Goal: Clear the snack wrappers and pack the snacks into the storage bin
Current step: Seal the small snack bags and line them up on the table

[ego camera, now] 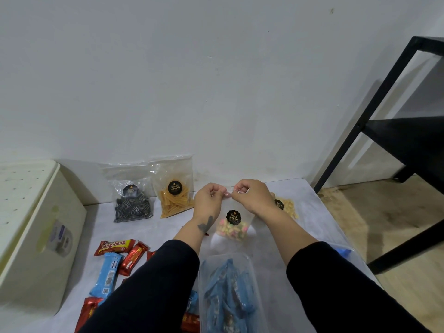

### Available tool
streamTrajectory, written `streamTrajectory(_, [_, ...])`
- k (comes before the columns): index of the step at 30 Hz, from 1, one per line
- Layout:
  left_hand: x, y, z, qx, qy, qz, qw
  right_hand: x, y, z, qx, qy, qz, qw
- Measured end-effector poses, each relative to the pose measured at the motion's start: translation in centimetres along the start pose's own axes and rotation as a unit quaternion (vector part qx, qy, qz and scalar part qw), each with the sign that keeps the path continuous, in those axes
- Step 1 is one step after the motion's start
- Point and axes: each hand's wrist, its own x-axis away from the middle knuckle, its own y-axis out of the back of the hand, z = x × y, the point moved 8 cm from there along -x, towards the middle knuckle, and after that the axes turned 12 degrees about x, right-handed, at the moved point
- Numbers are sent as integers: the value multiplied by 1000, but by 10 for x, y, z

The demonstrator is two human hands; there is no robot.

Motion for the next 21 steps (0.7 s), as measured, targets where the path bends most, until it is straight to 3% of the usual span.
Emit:
streamTrajectory(10, [-1,2,-7,-36,-18,-14,999,-3,-5,13,-41,37,-3,998])
streamTrajectory(14, [-4,9,-6,-27,-16,-27,999,-6,-7,18,-50,43,48,997])
streamTrajectory(21, [-10,17,-12,-26,-30,-50,998,-11,6,-3,-27,-17,24,999])
